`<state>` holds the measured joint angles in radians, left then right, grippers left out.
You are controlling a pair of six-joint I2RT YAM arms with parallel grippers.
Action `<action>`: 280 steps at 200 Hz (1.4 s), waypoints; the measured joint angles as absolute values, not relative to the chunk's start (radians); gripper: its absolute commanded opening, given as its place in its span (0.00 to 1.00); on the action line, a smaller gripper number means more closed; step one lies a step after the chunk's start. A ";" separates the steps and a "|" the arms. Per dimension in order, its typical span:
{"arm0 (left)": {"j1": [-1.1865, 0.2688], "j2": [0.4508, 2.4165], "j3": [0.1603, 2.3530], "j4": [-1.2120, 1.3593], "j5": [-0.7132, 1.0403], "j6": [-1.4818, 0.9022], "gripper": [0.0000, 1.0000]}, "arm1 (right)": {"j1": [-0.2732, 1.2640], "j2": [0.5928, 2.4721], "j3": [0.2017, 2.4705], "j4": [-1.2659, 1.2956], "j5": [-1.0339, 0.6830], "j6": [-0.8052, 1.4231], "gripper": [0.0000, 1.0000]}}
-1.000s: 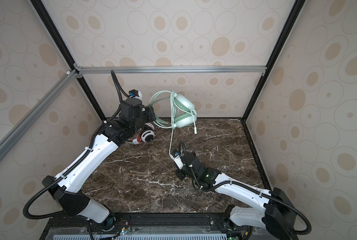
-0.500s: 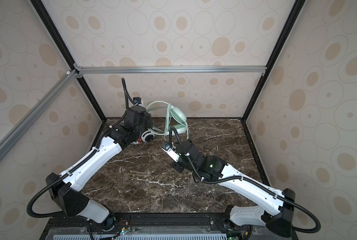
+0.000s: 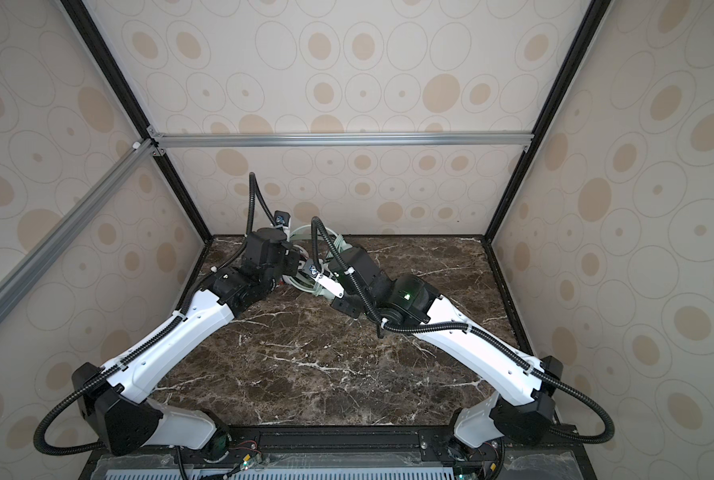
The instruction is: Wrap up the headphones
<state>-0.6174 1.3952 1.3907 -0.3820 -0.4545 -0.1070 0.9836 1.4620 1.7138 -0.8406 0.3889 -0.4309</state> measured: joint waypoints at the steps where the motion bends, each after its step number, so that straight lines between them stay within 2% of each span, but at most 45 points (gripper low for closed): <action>1: -0.618 1.394 1.389 -0.382 -0.454 -0.105 0.00 | 0.984 1.463 1.716 -0.842 0.390 -0.433 0.00; 50: -0.645 1.334 1.290 -0.372 -0.370 -0.038 0.00 | 0.933 1.521 1.768 -0.870 0.456 -0.577 0.02; 105: -0.645 1.290 1.232 -0.339 -0.244 -0.020 0.00 | 0.857 1.529 1.768 -0.902 0.437 -0.737 0.03; 214: -0.638 1.254 1.201 -0.326 -0.014 0.022 0.00 | 0.694 1.482 1.644 -0.892 0.207 -0.907 0.04; 231: -0.636 1.253 1.201 -0.327 0.006 0.022 0.00 | 0.680 1.470 1.634 -0.889 0.164 -0.913 0.07; 267: -0.636 1.253 1.201 -0.361 0.046 0.033 0.00 | 0.647 1.441 1.583 -0.820 0.107 -0.896 0.23; 280: -0.637 1.253 1.201 -0.388 0.060 0.041 0.00 | 0.636 1.423 1.549 -0.782 0.097 -0.887 0.25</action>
